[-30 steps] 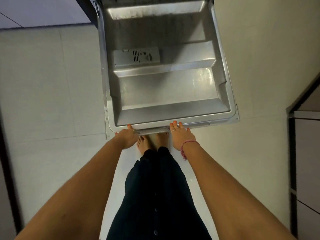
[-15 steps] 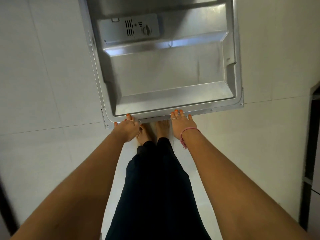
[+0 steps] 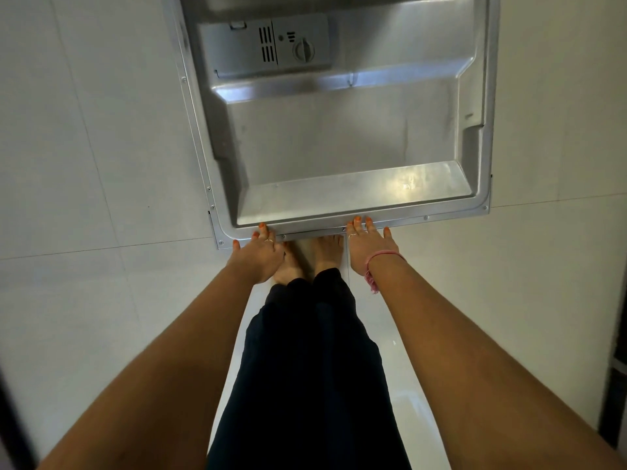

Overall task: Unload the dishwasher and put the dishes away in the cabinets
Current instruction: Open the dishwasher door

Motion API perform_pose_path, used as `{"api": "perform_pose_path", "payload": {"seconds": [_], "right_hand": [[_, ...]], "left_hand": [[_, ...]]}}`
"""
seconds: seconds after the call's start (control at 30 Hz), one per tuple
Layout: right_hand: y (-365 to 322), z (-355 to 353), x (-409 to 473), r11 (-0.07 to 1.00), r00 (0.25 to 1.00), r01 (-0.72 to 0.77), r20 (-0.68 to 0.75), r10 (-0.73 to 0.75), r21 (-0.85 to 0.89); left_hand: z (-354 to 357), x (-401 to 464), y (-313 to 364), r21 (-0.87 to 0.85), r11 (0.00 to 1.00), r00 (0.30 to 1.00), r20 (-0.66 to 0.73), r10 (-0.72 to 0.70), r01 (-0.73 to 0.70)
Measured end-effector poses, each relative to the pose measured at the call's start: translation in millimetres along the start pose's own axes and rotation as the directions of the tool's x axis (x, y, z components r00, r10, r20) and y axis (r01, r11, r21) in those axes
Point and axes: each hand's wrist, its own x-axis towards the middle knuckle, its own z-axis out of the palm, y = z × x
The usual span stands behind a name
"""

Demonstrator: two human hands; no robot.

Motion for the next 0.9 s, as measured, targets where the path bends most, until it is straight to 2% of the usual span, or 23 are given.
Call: {"api": "perform_pose_path", "payload": {"seconds": [0.17, 0.3, 0.5, 0.6, 0.73, 0.9], "right_hand": [[-6, 4, 5, 1.0, 1.0, -0.015, 0.008, 0.015, -0.003], [-9, 2, 1, 0.997, 0.999, -0.034, 0.018, 0.033, 0.064], [-15, -3, -22, 0.989, 1.0, -0.005, 0.017, 0.002, 0.147], [-15, -10, -40, 0.988, 1.0, 0.015, -0.015, -0.013, 0.155], [-15, -37, -64, 0.986, 0.998, 0.032, -0.053, -0.023, 0.163], [-18, -95, -95, 0.985, 0.988, 0.051, -0.154, -0.025, 0.167]], "left_hand": [[8, 4, -2, -0.014, 0.998, 0.999, -0.002, 0.054, -0.054], [3, 1, -4, -0.027, 0.997, 0.997, 0.021, 0.071, -0.07], [-3, -12, -13, 0.155, 0.985, 0.992, 0.113, 0.063, -0.081], [4, -28, -15, 0.149, 0.988, 0.989, 0.146, 0.013, -0.035], [-7, -59, -10, 0.134, 0.99, 0.994, 0.106, 0.019, -0.033], [-68, -95, 1, 0.162, 0.986, 0.998, -0.048, 0.04, -0.032]]}}
